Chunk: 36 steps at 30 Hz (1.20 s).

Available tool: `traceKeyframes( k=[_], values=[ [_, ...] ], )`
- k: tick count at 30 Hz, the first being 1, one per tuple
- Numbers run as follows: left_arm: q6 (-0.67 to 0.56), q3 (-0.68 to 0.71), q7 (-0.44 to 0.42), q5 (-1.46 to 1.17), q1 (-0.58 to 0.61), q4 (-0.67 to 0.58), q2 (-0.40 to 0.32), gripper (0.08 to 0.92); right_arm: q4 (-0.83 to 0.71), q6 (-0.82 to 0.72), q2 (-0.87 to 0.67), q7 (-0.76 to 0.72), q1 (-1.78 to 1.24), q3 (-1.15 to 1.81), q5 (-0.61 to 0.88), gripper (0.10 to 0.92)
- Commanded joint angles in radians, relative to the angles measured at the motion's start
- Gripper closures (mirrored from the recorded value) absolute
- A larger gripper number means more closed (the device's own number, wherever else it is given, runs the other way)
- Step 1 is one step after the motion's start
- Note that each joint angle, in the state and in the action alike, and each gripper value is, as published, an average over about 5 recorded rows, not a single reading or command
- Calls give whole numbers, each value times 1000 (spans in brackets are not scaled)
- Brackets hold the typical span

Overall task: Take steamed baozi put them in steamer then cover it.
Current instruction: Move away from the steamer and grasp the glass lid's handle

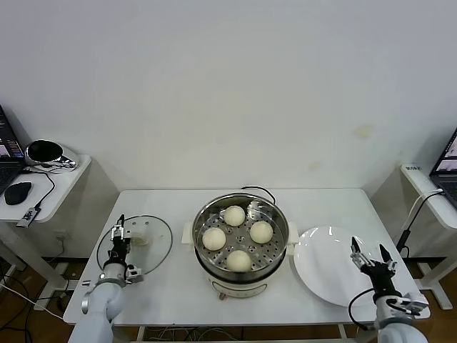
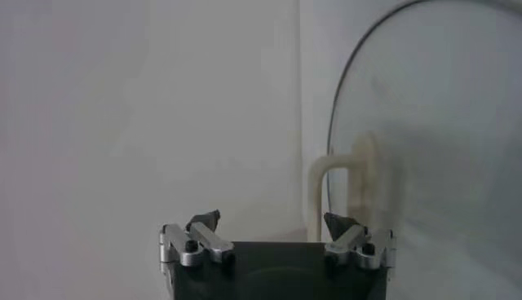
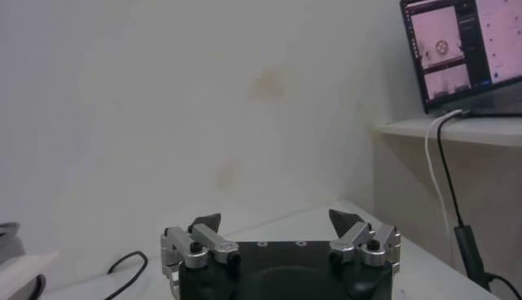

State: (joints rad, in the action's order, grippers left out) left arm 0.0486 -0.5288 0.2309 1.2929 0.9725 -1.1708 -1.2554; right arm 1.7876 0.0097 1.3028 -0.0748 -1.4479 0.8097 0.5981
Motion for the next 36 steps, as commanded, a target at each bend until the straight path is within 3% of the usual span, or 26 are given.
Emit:
traceKeyframes(
  k=[1,12,15,27,36],
  values=[
    [-8,2,33,-13,-63,90,-3,177,-2,3,2,-1,-8,2,-2,203],
    [-41,8,75,-3,-75,136,-10,180,-3,-2,10,-6,-2,6,-8,203],
    [-57,9,79,7,-73,141,-5,219,-4,-2,8,-6,-4,9,-8,203],
    [-42,11,47,7,-34,93,11,558,-3,-2,8,-5,-5,16,-7,203],
    [151,5,-29,-9,11,9,7,824,-4,-1,2,-8,1,22,-6,203]
  ],
)
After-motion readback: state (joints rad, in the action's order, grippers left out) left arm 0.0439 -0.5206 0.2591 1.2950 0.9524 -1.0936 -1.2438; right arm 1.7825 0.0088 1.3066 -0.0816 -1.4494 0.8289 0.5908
